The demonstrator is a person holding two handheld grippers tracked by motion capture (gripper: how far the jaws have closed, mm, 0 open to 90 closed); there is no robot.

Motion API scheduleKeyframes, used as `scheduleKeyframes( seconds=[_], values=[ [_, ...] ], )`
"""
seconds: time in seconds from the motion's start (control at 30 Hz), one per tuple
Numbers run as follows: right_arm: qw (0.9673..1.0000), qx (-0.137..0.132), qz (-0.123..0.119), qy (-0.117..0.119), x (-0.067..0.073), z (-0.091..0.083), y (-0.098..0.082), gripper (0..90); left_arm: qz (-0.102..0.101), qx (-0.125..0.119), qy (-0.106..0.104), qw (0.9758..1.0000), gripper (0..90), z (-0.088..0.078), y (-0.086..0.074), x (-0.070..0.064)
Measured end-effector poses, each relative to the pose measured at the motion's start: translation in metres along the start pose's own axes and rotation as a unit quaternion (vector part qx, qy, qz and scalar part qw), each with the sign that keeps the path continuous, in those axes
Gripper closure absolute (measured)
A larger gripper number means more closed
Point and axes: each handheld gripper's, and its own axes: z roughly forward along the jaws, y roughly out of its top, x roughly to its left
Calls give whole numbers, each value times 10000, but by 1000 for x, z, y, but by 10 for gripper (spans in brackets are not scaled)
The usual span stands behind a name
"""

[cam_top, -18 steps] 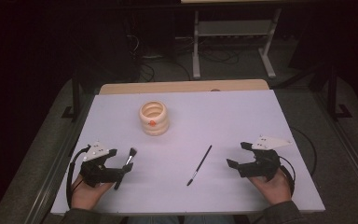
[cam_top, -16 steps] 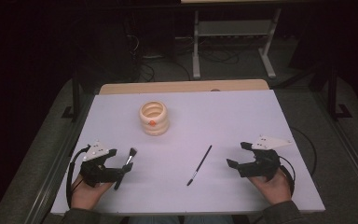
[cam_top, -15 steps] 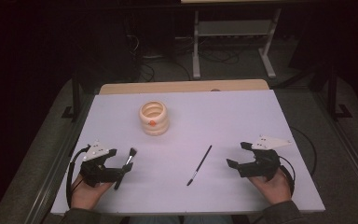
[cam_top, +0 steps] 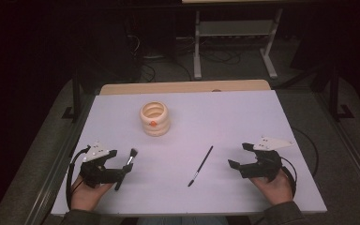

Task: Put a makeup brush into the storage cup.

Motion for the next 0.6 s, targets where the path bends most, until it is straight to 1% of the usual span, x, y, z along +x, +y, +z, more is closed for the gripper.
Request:
scheduleKeyframes(
  seconds=[0.03,0.07,0.1,0.13,0.23,0.27,0.33,0.37,0.4,0.5,0.53,0.57,0.6],
  values=[
    [10000,0,0,0,0,0,0,145,0,0,0,10000,197,0,0,0],
    [10000,-8,-13,-1,1,0,0,145,-87,-54,-7,9999,197,1,0,-2],
    [10000,-8,-13,-1,1,0,0,145,-87,-54,-7,9999,199,1,0,-2],
    [10000,-5,-15,-12,2,-1,-1,145,-10,-39,-18,10000,204,0,1,-2],
    [10000,-17,-13,-14,2,-3,-1,146,-64,-43,-30,10000,213,1,1,-4],
    [10000,-53,-17,-50,1,-5,-2,146,31,62,-6,10000,214,0,2,-4],
    [10000,-48,29,-41,1,-5,-3,146,5,58,25,10000,223,1,2,-5],
    [10000,-47,42,-45,1,-6,-3,146,42,110,107,9999,223,0,3,-6],
    [10000,-38,14,-56,0,-6,-3,146,152,149,180,9996,234,0,5,-7],
    [10000,-38,8,-61,0,-6,-3,146,189,188,203,9994,247,0,8,-9],
    [10000,-12,-2,-58,0,-6,-4,146,207,255,195,9993,253,1,10,-9],
    [10000,-12,-2,-58,0,-6,-4,146,207,255,195,9993,259,1,10,-9],
    [10000,8,-1,-44,0,-5,-5,146,191,345,207,9990,259,2,13,-8]
  ],
)
